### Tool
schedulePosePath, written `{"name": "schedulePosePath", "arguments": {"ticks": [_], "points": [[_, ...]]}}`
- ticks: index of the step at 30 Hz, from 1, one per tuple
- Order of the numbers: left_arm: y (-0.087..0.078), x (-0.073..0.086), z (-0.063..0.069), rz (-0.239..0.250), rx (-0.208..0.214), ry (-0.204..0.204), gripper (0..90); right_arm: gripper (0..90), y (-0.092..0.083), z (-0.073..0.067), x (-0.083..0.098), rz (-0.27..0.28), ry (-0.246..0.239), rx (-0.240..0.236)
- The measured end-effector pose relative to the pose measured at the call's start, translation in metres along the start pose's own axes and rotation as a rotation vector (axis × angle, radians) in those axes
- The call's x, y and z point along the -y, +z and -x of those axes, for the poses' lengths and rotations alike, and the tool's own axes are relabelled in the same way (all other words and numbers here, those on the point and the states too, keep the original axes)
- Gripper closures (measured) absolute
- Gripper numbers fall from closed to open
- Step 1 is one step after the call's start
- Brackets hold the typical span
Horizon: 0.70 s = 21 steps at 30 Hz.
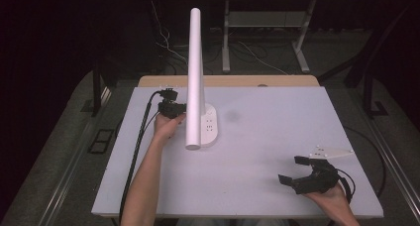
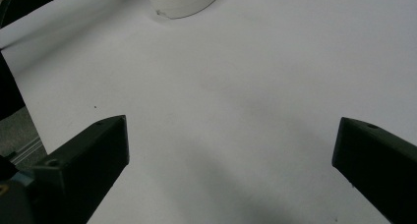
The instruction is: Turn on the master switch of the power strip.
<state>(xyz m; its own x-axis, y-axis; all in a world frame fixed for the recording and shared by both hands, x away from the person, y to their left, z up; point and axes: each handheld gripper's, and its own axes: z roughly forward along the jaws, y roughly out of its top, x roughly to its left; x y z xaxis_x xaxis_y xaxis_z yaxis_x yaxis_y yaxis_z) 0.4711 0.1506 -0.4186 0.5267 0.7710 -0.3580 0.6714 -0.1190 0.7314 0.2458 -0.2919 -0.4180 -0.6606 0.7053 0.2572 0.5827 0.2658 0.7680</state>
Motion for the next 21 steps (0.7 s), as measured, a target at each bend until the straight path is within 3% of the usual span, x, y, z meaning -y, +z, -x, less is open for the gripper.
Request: {"name": "schedulePosePath", "arguments": {"ticks": [6, 15, 19, 21], "points": [[0.0051, 0.0045, 0.0007, -0.043, -0.022, 0.029, 90.0, 0.2, 0.0, 0.0001, 0.0, 0.0, 0.0, 0.0], [0.01, 0.0069, 0.0021, -0.04, -0.015, 0.034, 90.0, 0.2, 0.0, -0.0001, 0.0, 0.0, 0.0, 0.002], [0.0093, 0.0066, 0.005, -0.054, -0.041, 0.088, 90.0, 0.2, -0.0007, 0.0007, -0.0001, 0.004, -0.002, 0.005], [0.0086, 0.0066, 0.005, -0.062, -0.041, 0.093, 90.0, 0.2, -0.0009, 0.0005, -0.0001, 0.002, 0.003, 0.003]]}}
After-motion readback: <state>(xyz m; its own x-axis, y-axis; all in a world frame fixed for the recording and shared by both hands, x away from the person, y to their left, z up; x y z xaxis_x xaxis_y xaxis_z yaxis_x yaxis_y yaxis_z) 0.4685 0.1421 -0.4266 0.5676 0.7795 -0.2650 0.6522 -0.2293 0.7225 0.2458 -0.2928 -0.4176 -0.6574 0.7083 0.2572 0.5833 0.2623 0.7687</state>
